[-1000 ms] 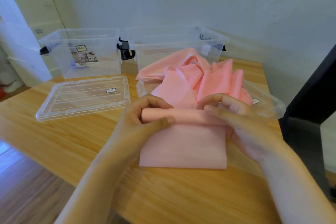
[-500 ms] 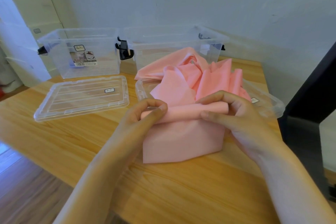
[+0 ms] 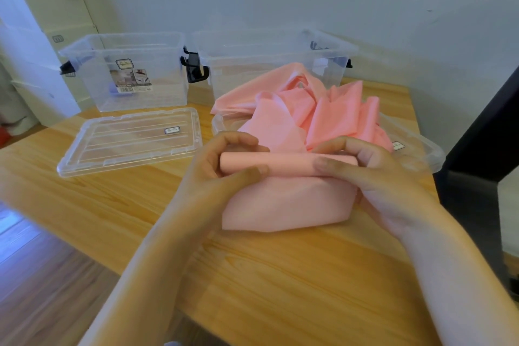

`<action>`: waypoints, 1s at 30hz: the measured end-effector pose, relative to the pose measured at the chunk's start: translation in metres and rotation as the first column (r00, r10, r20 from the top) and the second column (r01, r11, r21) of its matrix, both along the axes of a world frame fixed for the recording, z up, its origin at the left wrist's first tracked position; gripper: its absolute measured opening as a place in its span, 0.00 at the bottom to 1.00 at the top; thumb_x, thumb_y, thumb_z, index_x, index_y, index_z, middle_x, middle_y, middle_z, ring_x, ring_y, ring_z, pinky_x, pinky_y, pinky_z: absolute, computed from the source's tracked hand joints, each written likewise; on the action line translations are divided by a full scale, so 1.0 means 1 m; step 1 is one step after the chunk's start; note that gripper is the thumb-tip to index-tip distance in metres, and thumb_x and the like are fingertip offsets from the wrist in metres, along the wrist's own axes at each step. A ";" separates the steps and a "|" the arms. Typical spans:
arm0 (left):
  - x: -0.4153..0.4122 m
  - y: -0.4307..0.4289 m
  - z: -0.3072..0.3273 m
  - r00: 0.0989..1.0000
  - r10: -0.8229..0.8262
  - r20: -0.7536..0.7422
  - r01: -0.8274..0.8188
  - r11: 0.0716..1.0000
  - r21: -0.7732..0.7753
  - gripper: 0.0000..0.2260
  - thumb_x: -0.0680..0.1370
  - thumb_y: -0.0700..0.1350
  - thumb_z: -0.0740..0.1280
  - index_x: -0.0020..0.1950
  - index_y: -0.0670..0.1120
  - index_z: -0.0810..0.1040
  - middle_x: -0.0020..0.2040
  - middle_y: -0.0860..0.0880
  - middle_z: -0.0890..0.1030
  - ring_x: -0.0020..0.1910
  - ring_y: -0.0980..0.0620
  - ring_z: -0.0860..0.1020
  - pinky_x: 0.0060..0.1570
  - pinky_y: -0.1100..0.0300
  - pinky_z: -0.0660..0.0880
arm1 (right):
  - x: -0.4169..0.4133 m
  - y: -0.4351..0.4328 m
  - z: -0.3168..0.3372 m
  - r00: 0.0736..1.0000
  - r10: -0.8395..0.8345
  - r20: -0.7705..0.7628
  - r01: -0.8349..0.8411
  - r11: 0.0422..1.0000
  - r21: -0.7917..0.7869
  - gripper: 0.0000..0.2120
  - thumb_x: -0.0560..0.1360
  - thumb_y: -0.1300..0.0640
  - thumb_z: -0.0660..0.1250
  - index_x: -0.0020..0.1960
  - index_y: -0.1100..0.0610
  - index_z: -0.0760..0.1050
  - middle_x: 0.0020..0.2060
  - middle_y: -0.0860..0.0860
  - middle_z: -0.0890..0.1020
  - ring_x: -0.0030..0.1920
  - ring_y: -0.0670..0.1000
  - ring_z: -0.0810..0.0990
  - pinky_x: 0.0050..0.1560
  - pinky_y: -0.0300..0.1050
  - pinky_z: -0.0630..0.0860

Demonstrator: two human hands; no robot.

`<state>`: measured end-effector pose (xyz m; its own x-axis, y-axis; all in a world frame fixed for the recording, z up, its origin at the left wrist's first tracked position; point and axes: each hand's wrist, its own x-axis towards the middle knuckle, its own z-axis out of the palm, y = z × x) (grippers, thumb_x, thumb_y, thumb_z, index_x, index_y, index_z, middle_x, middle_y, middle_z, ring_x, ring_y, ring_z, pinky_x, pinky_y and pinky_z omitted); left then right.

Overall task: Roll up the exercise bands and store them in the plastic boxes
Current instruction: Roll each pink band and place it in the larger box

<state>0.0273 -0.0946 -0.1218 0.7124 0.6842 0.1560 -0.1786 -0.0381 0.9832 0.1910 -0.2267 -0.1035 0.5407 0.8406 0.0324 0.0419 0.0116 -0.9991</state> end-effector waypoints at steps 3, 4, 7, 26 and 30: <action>0.001 0.000 -0.001 0.996 0.006 -0.083 -0.009 0.999 -0.036 0.14 0.69 0.49 0.71 0.52 0.48 0.80 0.52 0.44 0.83 0.48 0.52 0.79 0.49 0.58 0.73 | -0.002 -0.001 0.002 0.999 0.012 0.037 -0.014 0.999 0.035 0.11 0.62 0.59 0.73 0.45 0.55 0.81 0.44 0.49 0.83 0.44 0.42 0.79 0.42 0.31 0.74; 0.001 0.000 -0.001 0.993 0.008 -0.115 -0.013 0.999 -0.042 0.14 0.69 0.52 0.70 0.52 0.48 0.80 0.53 0.43 0.83 0.48 0.51 0.79 0.50 0.56 0.71 | -0.002 -0.001 0.002 0.998 0.019 0.054 -0.021 0.999 0.039 0.10 0.63 0.61 0.73 0.44 0.55 0.80 0.45 0.49 0.84 0.44 0.42 0.79 0.43 0.31 0.73; 0.001 0.000 -0.003 0.987 0.002 -0.163 -0.010 0.999 -0.052 0.14 0.70 0.54 0.70 0.52 0.49 0.81 0.50 0.47 0.83 0.47 0.52 0.79 0.48 0.58 0.73 | -0.001 -0.001 0.001 0.998 0.021 0.062 -0.024 0.999 0.046 0.10 0.63 0.63 0.73 0.42 0.53 0.80 0.48 0.52 0.84 0.46 0.43 0.79 0.44 0.31 0.73; 0.001 0.000 -0.003 0.988 -0.018 -0.155 0.020 1.000 0.010 0.13 0.68 0.55 0.72 0.50 0.52 0.82 0.52 0.43 0.82 0.46 0.50 0.80 0.48 0.54 0.74 | 0.000 0.000 0.000 0.999 0.004 0.045 -0.008 0.997 0.081 0.07 0.60 0.58 0.74 0.38 0.51 0.81 0.45 0.53 0.84 0.46 0.46 0.79 0.47 0.37 0.73; 0.001 -0.001 -0.001 0.988 -0.027 -0.150 0.025 1.000 -0.017 0.09 0.69 0.53 0.71 0.47 0.54 0.82 0.46 0.45 0.82 0.42 0.53 0.80 0.41 0.59 0.74 | -0.001 0.000 0.001 0.999 0.004 0.031 -0.006 0.997 0.080 0.09 0.60 0.58 0.74 0.40 0.52 0.81 0.48 0.56 0.83 0.47 0.48 0.79 0.48 0.40 0.73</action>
<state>0.0279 -0.0954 -0.1229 0.7448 0.6663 0.0356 -0.0293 -0.0206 0.9994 0.1904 -0.2264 -0.1028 0.5340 0.8374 0.1165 0.0728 0.0918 -0.9931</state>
